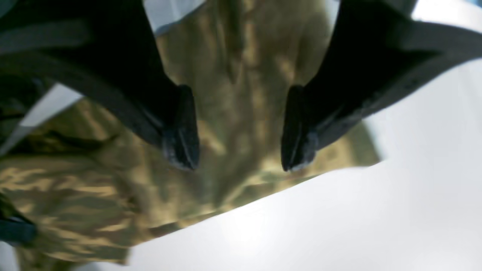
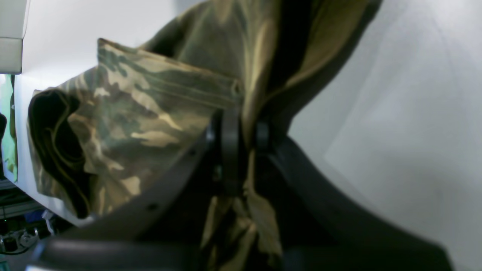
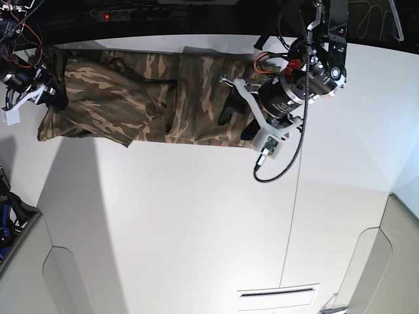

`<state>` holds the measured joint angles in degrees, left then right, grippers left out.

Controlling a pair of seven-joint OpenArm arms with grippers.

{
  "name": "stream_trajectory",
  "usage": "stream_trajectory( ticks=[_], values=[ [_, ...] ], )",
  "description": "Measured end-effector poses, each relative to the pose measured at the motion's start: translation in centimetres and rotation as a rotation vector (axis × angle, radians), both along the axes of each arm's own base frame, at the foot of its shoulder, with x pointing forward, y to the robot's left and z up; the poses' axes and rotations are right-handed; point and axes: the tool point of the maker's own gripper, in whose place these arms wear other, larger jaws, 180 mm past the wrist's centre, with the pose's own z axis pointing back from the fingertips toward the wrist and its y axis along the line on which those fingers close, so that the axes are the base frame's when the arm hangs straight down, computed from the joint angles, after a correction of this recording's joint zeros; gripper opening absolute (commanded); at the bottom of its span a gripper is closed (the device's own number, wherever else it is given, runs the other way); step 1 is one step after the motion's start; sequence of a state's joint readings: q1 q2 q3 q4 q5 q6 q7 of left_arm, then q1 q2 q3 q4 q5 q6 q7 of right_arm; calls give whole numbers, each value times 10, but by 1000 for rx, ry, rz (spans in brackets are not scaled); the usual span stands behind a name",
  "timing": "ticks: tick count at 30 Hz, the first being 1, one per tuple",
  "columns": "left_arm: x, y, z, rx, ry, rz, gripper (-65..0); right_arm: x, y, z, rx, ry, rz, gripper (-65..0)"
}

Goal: Fold the T-shirt properly
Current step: 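Lay the folded end down and open the left gripper, lifting away, then grasp the strip's other end with the right gripper and lift it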

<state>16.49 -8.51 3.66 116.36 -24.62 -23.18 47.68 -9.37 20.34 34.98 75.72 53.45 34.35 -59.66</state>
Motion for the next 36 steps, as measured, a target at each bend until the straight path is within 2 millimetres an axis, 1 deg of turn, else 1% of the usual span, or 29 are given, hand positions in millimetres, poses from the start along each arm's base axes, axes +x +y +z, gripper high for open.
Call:
stream_trajectory(
  ticks=[2, 5, 9, 10, 13, 18, 23, 25, 27, 29, 31, 36],
  values=[
    [3, 15, -1, 14, 5, 41, -275, 0, -7, 2, -21, 0, 7, -650],
    [3, 38, -6, 45, 28, 98, -275, 2, -25, 10, -73, 0, 16, -650],
    [-9, 60, -16, 66, 70, 155, -275, 5, -49, 22, -139, -1, 29, -650],
    [-13, 63, -19, 69, 83, 163, -275, 6, -53, 25, -151, -4, 32, -650],
    [-27, 62, -29, 76, 126, 155, -275, 12, -65, 38, -174, -16, 43, -650],
    [-41, 57, -39, 37, 177, 152, -275, 23, -69, 55, -169, -40, 64, -650],
    [-52, 56, -66, -19, 270, 169, -275, 29, -63, 65, -181, -61, 96, -650],
    [-54, 51, -71, -76, 290, 174, -275, 32, -60, 72, -199, -78, 116, -650],
    [-55, 44, -71, -103, 288, 136, -275, 35, -56, 80, -219, -98, 140, -650],
    [-57, 41, -74, -118, 298, 141, -275, 39, -51, 90, -241, -126, 161, -650],
    [-56, 36, -74, -142, 296, 152, -275, 43, -41, 100, -252, -162, 184, -650],
    [-55, 21, -74, -194, 302, 161, -275, 48, -8, 119, -248, -251, 236, -650]
  ],
)
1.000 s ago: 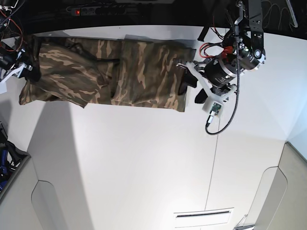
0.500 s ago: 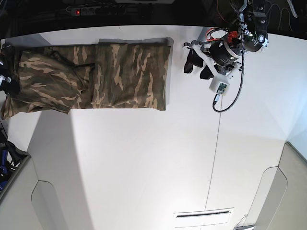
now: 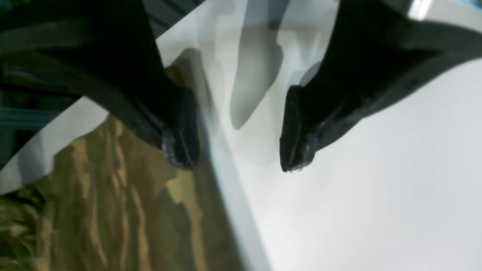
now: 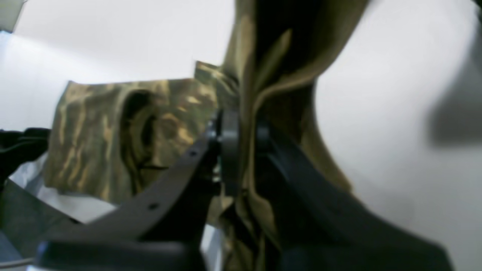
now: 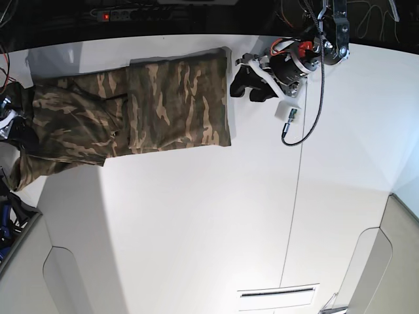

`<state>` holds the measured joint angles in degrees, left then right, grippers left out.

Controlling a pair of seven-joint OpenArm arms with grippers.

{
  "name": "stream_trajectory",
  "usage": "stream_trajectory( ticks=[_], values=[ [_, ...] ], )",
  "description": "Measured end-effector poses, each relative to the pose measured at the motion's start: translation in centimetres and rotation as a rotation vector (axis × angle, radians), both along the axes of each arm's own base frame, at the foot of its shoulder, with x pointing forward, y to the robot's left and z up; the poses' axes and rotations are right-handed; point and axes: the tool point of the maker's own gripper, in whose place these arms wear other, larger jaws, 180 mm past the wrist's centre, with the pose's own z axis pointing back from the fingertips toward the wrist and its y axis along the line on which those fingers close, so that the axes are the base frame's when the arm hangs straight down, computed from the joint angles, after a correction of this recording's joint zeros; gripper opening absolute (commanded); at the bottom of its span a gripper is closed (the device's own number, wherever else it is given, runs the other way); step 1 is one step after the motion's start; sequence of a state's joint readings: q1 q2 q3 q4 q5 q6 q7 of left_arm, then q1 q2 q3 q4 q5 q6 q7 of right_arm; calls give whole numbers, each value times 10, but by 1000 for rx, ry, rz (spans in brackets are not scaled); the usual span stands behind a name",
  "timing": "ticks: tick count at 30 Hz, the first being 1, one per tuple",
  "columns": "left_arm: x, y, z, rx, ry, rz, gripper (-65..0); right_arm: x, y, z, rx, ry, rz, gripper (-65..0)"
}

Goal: Fold the T-shirt properly
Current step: 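Grasp the strip's other end with the right gripper and lift it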

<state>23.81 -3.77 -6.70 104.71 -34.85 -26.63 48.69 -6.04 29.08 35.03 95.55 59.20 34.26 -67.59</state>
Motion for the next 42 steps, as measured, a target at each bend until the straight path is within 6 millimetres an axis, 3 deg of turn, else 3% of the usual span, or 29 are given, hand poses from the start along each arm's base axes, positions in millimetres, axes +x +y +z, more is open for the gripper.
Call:
stream_trajectory(
  ticks=[6, 16, 22, 29, 33, 35, 37, 42],
  values=[
    [-2, -11, 0, -15, 2, -20, -275, 2, 42, 19, 2, -87, 79, -650],
    [-8, -37, -3, -37, 0, -86, -275, -11, 143, 4, 106, -66, 284, -650],
    [-8, -42, -7, -58, 3, -87, -275, -19, 199, 2, 156, -72, 376, -650],
    [-5, -42, -6, -59, -2, -89, -275, -32, 259, -12, 148, -49, 483, -650],
    [0, -42, -5, -56, -10, -92, -275, -38, 280, -19, 140, -39, 526, -650],
    [0, -42, -5, -55, -10, -92, -275, -40, 283, -25, 121, -25, 538, -502],
    [0, -42, -5, -55, -10, -91, -275, -42, 284, -27, 109, -20, 547, -401],
    [0, -42, -5, -55, -9, -90, -275, -42, 288, -23, 144, -29, 552, -389]
  ],
)
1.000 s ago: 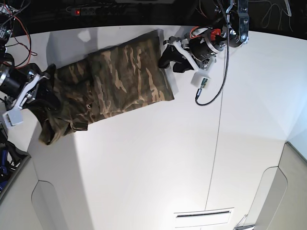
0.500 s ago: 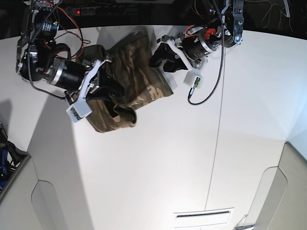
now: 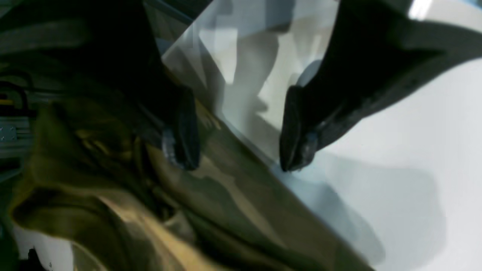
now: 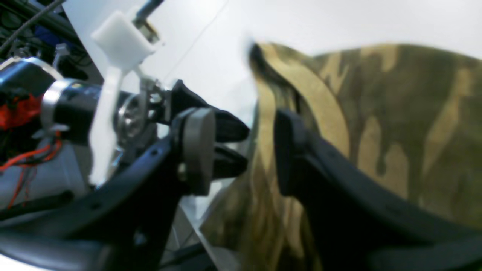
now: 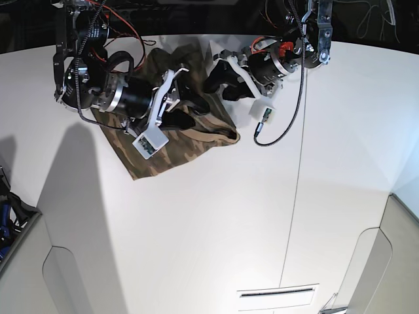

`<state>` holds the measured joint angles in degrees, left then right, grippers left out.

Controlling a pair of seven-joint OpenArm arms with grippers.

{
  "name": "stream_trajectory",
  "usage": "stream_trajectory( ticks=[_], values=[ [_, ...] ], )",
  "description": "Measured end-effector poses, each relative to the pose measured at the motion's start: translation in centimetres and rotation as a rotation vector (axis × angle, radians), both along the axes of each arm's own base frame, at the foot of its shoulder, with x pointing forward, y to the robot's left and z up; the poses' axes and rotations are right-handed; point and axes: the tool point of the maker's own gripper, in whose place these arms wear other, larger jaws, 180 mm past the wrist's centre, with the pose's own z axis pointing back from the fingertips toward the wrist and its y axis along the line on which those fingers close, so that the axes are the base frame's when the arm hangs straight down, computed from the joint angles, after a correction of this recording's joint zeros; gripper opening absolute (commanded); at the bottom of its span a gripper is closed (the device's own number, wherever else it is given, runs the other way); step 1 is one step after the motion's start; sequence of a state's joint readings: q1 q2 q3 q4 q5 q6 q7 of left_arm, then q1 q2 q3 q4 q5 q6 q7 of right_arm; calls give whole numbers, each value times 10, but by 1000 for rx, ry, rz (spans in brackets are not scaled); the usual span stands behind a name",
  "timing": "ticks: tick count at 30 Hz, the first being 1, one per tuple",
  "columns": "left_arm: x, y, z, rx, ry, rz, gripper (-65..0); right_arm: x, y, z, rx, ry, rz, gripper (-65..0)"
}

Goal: Fold the T-shirt properly
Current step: 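Grasp the strip's other end with the right gripper and lift it, then fold the held end over onto the stack toward the left gripper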

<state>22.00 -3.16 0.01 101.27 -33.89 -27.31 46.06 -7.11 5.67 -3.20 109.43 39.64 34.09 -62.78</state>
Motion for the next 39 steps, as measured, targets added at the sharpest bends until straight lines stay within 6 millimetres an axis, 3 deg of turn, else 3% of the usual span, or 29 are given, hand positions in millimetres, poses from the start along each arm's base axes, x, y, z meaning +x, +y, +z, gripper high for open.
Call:
stream_trajectory(
  ticks=[5, 10, 13, 16, 21, 30, 34, 39],
  values=[
    [0, 10, 0, 12, 2, 5, -276, -1, 3, 3, 25, 3, 5, -389],
    [8, 44, 11, 86, -26, 50, -287, 6, -2, 7, 33, -15, -17, -389],
    [18, 66, 37, 130, -107, 92, -419, 19, -12, 14, 40, -48, -64, -389],
    [27, 72, 67, 130, -196, 103, -525, 32, -28, 18, 36, -71, -120, -421],
    [25, 63, 93, 107, -268, 73, -608, 54, -59, 30, 28, -120, -221, -649],
    [19, 40, 110, -29, -300, -4, -637, 75, -113, 27, -127, -219, -359, -650],
    [9, 15, 111, -84, -280, -83, -638, 81, -131, 27, -196, -256, -384, -650],
    [-9, -35, 110, -126, -264, -234, -637, 87, -145, 19, -244, -259, -398, -650]
  ],
)
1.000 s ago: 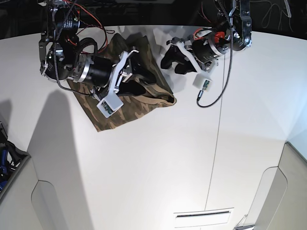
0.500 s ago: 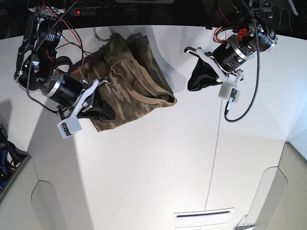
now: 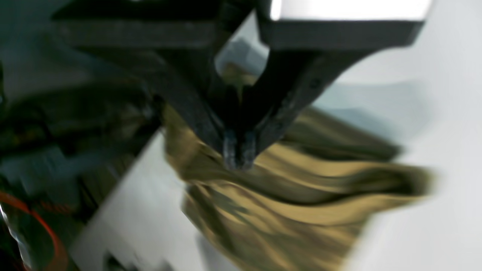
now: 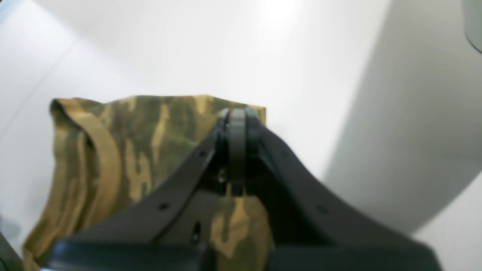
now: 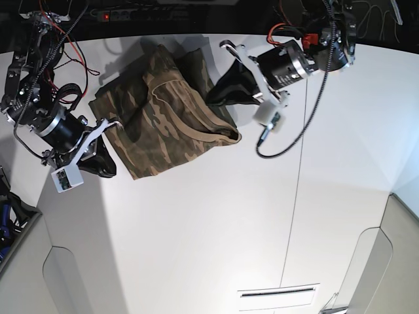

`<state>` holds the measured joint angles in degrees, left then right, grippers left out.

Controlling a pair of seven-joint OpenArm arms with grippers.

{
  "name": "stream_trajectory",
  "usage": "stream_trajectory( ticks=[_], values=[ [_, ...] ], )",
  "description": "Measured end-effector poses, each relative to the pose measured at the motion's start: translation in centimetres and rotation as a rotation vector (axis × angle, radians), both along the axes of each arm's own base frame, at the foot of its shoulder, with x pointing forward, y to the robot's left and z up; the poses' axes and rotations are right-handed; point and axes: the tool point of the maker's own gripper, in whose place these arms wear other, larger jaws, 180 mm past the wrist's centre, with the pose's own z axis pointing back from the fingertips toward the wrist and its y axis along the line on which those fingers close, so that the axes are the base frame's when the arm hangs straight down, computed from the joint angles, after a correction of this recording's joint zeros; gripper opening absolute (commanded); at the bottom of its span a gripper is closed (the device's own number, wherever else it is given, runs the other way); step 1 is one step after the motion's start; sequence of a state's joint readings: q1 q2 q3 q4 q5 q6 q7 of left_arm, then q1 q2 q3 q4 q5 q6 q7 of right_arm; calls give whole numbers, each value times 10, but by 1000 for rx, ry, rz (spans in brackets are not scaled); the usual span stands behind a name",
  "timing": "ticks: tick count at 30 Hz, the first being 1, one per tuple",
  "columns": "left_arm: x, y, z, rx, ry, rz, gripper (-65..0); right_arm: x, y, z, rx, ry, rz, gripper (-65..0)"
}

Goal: Fold the T-shirt properly
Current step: 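Fold the held end over onto the stack toward the left gripper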

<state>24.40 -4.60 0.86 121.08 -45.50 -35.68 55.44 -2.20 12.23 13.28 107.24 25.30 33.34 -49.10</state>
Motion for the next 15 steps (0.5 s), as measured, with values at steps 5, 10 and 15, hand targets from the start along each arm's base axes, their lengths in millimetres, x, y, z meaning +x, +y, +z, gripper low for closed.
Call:
stream_trajectory(
  ticks=[5, 10, 15],
  values=[
    [-19, -45, 1, -1, -20, -117, -637, 21, -8, -24, 50, 67, -32, -650],
    [-22, -60, -8, 44, -27, -109, -637, 37, -7, -55, 197, 178, -63, -650],
    [-29, -64, -31, 64, 37, -129, -637, 57, 3, -55, 281, 195, -63, -650]
  ],
)
